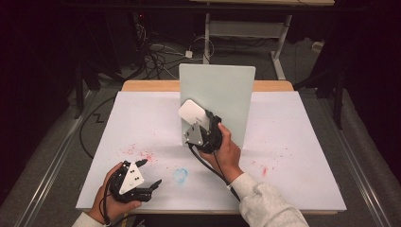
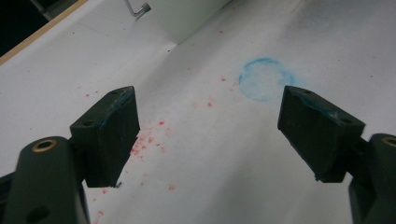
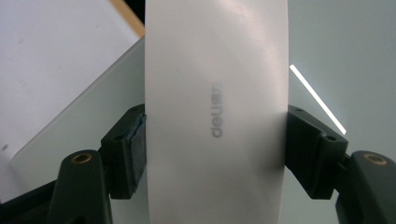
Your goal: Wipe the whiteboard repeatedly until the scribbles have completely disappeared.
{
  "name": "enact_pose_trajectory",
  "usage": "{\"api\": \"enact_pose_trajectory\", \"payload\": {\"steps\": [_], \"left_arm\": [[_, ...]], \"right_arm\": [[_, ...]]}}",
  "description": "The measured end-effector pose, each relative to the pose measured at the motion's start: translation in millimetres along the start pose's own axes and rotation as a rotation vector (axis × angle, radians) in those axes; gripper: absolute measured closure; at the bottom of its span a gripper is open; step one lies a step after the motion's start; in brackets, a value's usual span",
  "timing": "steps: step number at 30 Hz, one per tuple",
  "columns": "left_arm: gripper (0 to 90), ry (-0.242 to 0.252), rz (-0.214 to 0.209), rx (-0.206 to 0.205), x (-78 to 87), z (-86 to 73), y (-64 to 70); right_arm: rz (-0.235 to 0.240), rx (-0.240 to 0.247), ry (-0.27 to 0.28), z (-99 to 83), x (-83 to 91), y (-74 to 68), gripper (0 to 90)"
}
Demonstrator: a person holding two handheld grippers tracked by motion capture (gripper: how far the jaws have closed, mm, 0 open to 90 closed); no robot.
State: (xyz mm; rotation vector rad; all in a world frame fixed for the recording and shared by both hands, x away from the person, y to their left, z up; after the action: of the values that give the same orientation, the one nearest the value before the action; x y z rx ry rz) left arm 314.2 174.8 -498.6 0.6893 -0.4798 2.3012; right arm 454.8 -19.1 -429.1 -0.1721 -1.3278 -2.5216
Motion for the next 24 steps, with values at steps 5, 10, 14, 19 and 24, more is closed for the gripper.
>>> {"api": "enact_pose_trajectory", "payload": {"steps": [5, 10, 14, 19, 24], "left_arm": [[19.7, 0.003, -0.001, 0.001, 0.5, 0.1, -0.2], [19.7, 0.001, -0.001, -0.005, 0.6, 0.1, 0.1], [19.7, 0.004, -0.003, -0.003, 1.1, -0.1, -0.2], [19.7, 0.004, -0.004, -0.005, 1.0, -0.3, 0.1], [19.7, 0.005, -0.002, -0.007, 1.2, 0.1, 0.4]], "right_arm": [[-0.044, -0.04, 0.006, 14.5, -2.0, 25.0, 31.0], [-0.077, -0.06, 0.013, 34.6, -5.7, 44.9, 31.0], [-0.097, -0.061, 0.008, 44.0, -9.3, 48.5, 31.0], [-0.045, -0.014, 0.002, 41.7, -9.6, 28.6, 31.0], [0.016, 0.007, -0.007, 28.9, -6.7, 7.0, 31.0]]}}
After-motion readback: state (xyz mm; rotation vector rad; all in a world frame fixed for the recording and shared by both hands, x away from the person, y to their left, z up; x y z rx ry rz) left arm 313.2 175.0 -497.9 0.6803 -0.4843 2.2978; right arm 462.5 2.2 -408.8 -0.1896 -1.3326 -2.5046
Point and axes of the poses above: each handheld gripper's, and its own axes: x roughly backward along the jaws, z roughly out of its top, y roughly to its right, the point moved 7 cm from there along -x, roughly forward along the jaws, and after that the axes turned 8 degrees about x, right-handed, at the moved point
